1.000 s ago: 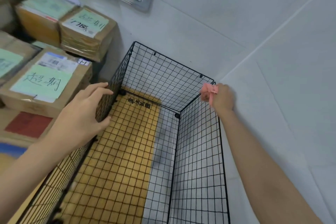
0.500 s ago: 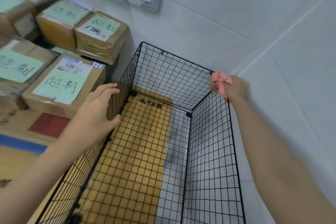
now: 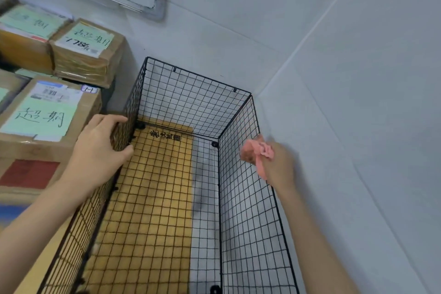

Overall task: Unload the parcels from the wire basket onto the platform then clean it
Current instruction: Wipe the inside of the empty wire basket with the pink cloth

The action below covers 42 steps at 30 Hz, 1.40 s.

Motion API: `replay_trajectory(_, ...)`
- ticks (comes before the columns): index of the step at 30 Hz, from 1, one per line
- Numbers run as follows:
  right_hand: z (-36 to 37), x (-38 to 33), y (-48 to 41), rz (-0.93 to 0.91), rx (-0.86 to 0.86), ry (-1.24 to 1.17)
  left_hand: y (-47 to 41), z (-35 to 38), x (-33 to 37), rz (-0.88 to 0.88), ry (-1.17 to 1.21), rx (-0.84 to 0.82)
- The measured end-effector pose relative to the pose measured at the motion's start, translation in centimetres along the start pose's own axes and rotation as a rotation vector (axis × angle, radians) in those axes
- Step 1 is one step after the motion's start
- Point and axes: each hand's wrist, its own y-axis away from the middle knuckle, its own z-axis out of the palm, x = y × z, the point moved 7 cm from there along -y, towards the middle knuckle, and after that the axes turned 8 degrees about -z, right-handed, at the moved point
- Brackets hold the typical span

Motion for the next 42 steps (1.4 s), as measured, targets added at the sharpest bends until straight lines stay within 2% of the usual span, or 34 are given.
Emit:
replay_trajectory(5, 0.4, 3.2, 5.7, 0.079, -0.04, 0.011, 0.0, 0.1, 0.0, -0.02, 0.031, -0.012)
replay_trajectory(9, -0.3, 2.6, 5.1, 0.052, -0.026, 0.026, 0.0, 0.1, 0.1, -0.024, 0.031, -0.024)
replay_trajectory(15, 0.8, 0.9, -2.7, 0.026, 0.008, -0.072, 0.2, -0.1, 0.4, -0.015, 0.027, -0.029)
replay_trajectory(25, 3.6, 0.4, -16.8, -0.03, 0.021, 0.039, 0.3, -0.1, 0.5, 0.002, 0.003, -0.044)
replay_trajectory(31, 4.6, 0.3, -20.8, -0.034, 0.019, 0.067, 0.3, -0.1, 0.6, 0.005, 0.003, -0.035)
replay_trajectory(37, 4.1, 0.1, -19.1, -0.01, -0.014, 0.082, 0.0, 0.0, 0.5, -0.022, 0.008, -0.002)
replay_trajectory(42, 3.3, 0.4, -13.9, -0.001, -0.031, 0.092, -0.3, 0.3, 0.3, -0.04, 0.035, -0.015)
